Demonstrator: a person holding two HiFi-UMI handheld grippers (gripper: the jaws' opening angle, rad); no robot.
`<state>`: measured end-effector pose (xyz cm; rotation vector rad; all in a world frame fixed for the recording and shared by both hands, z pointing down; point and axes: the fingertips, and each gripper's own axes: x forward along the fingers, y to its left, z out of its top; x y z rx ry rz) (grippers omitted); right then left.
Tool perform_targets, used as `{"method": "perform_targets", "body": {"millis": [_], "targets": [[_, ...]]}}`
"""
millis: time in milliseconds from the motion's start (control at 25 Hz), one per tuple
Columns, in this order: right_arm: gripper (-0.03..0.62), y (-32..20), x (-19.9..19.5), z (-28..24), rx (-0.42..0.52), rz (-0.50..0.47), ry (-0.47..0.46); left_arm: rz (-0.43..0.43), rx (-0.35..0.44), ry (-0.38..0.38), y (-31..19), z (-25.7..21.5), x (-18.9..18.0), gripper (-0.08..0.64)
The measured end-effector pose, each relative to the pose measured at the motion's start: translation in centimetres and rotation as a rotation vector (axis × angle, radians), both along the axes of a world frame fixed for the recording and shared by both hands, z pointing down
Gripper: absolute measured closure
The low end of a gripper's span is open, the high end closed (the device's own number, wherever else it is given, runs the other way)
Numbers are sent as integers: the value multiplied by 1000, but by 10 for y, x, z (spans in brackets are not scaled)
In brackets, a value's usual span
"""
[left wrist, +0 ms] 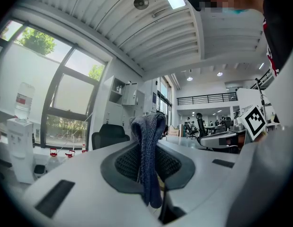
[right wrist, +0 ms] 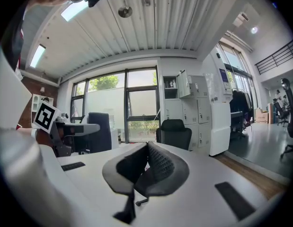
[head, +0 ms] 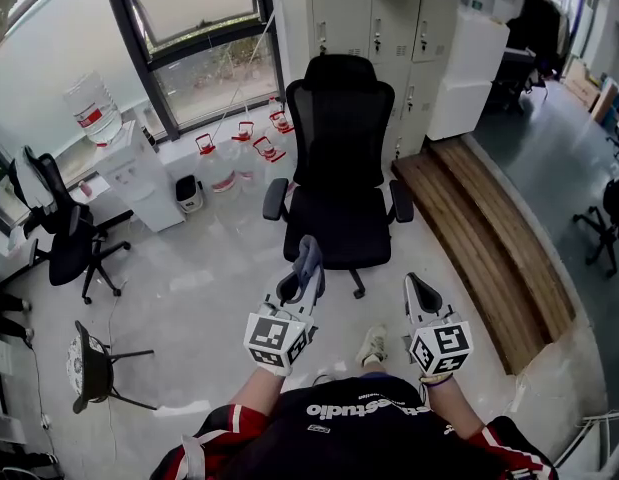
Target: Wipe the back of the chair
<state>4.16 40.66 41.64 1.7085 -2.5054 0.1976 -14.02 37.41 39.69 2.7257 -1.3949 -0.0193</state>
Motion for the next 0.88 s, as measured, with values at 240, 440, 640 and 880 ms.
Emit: {"method": "perform_targets", "body": {"millis": [240, 440, 640, 880], "targets": [[578, 11, 1, -5, 15, -1, -5, 1, 12, 12, 8, -5, 2, 503], [578, 18, 3, -8, 15, -2, -20, 4, 15, 5, 14, -8, 5, 503], [578, 23, 1, -4, 9, -5, -24, 10, 18, 3, 19, -6, 4, 503], [578, 30, -3, -2, 3, -5, -20, 17, 24, 3, 25, -7, 1, 503]]}}
